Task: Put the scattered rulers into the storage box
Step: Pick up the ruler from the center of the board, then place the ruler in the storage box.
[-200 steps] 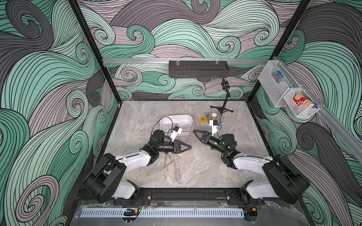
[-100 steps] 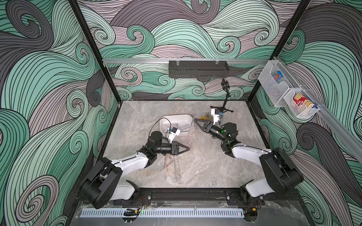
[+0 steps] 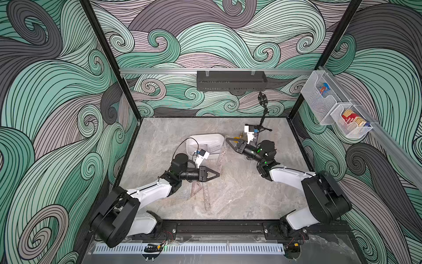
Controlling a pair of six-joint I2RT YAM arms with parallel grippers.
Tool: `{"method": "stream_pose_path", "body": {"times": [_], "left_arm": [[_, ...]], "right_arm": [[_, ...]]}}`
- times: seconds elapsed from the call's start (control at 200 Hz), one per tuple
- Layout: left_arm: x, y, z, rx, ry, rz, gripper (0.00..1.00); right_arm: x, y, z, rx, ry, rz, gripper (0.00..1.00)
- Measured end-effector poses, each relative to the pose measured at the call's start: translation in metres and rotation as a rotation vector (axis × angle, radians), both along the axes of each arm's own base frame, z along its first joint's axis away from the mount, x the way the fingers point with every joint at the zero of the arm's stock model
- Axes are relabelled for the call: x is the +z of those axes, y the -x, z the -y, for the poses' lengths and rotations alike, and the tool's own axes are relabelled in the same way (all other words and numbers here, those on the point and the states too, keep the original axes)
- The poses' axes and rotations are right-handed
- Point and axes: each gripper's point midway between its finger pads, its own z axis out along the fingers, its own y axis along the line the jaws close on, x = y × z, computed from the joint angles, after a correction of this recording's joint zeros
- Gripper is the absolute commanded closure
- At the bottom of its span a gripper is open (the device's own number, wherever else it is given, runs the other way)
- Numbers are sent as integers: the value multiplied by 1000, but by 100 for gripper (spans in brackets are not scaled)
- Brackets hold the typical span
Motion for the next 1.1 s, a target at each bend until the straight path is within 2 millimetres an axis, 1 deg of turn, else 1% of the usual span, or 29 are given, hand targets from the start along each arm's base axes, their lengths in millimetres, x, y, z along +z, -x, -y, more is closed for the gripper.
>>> {"method": "stream_pose_path", "body": {"times": [0.03, 0.055, 0.095, 0.15, 0.19, 0.24, 0.295, 0.35, 0.445, 0.545, 0.64, 0.735, 0.8, 0.906, 1.101], "left_arm": [[-2, -6, -4, 21, -23, -1, 33], [-3, -13, -9, 48, -47, 4, 27], [-3, -26, -18, 99, -83, 10, 23], [1, -46, -33, 183, -133, 34, 22], [7, -64, -48, 268, -180, 65, 22], [13, -81, -66, 366, -238, 97, 22], [18, -95, -85, 459, -296, 133, 22], [19, -102, -101, 528, -351, 154, 22], [9, -105, -119, 593, -443, 152, 22], [-6, -104, -132, 622, -525, 126, 22], [-13, -104, -138, 636, -569, 121, 22], [-17, -103, -142, 643, -594, 118, 22], [-20, -101, -143, 642, -606, 115, 22], [-24, -100, -145, 641, -618, 111, 22], [-25, -100, -145, 640, -623, 112, 22]], "right_arm": [[0, -4, 2, -21, 8, 1, 100], [1, -8, 4, -45, 13, 4, 100], [2, -15, 9, -89, 19, 10, 100], [5, -26, 16, -164, 18, 23, 100], [8, -34, 20, -220, 15, 32, 100], [12, -48, 25, -295, 11, 49, 100], [16, -64, 25, -367, 8, 61, 100], [21, -80, 21, -431, -2, 78, 100], [23, -101, 5, -499, -9, 98, 99], [16, -115, -19, -531, -7, 101, 97], [0, -122, -41, -533, 13, 94, 95], [-22, -123, -58, -527, 41, 73, 94], [-37, -122, -65, -525, 65, 58, 94], [-51, -122, -70, -532, 97, 51, 93], [-62, -120, -76, -531, 118, 45, 91]]}}
